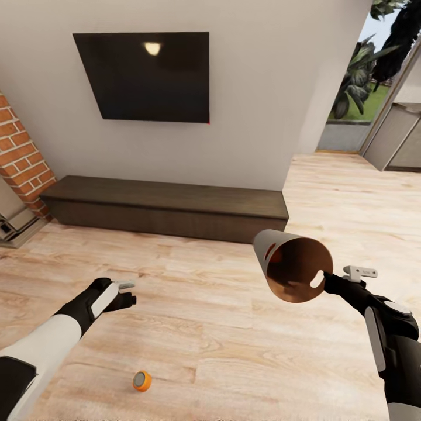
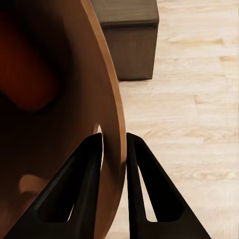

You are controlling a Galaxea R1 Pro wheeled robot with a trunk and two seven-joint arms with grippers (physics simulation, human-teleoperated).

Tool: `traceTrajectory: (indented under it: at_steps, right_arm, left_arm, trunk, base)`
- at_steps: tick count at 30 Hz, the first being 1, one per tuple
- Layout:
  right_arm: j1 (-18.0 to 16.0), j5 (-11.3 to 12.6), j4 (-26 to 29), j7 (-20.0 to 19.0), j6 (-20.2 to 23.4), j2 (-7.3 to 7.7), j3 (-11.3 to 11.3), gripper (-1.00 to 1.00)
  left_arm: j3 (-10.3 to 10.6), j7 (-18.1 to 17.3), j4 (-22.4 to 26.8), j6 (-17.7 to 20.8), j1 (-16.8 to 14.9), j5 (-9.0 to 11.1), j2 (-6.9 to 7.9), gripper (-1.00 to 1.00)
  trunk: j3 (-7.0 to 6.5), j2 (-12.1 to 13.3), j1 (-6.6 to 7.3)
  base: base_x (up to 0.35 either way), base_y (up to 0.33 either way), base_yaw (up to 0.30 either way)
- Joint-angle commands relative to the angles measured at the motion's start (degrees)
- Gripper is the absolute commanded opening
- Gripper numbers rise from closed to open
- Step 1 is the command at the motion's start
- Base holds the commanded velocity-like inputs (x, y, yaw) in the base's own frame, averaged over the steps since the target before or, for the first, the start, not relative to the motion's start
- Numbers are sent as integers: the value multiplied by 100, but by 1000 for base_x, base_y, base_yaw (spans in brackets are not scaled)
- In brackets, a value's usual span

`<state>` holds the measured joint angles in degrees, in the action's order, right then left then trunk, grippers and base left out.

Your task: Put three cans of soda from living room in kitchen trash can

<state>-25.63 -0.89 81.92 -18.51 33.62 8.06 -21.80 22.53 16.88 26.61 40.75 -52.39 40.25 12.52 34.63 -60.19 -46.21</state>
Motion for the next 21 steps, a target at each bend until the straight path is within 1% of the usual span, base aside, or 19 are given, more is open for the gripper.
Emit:
traceTrajectory:
  at_steps: [1, 4, 7, 13, 21]
  right_arm:
    - [-4, 107, 8, -39, 13, -6, 25, -100]
    - [-4, 102, 8, -39, 13, -11, 111, -100]
    - [-4, 99, 4, -33, 13, -20, 167, -100]
    - [-4, 98, 0, -30, 13, -16, 189, -100]
    - [-4, 98, -1, -30, 13, -17, 193, -100]
  left_arm:
    - [-1, 0, -35, 24, -32, 0, -24, 100]
    - [-2, 0, -72, 47, -65, -1, -92, 100]
    - [-3, 0, -108, 43, -80, 0, -127, 100]
    - [-3, 0, -121, 35, -86, -6, -146, 100]
    - [2, -2, -129, -86, -87, -8, -148, 100]
  trunk:
    - [27, -42, -22]
    - [107, -163, -88]
    - [188, -283, -154]
    - [349, -524, -286]
    - [563, -845, -461]
  base:
    - [0, 0, 0]
    - [0, 0, 0]
    - [0, 0, 0]
    - [0, 0, 0]
    - [0, 0, 0]
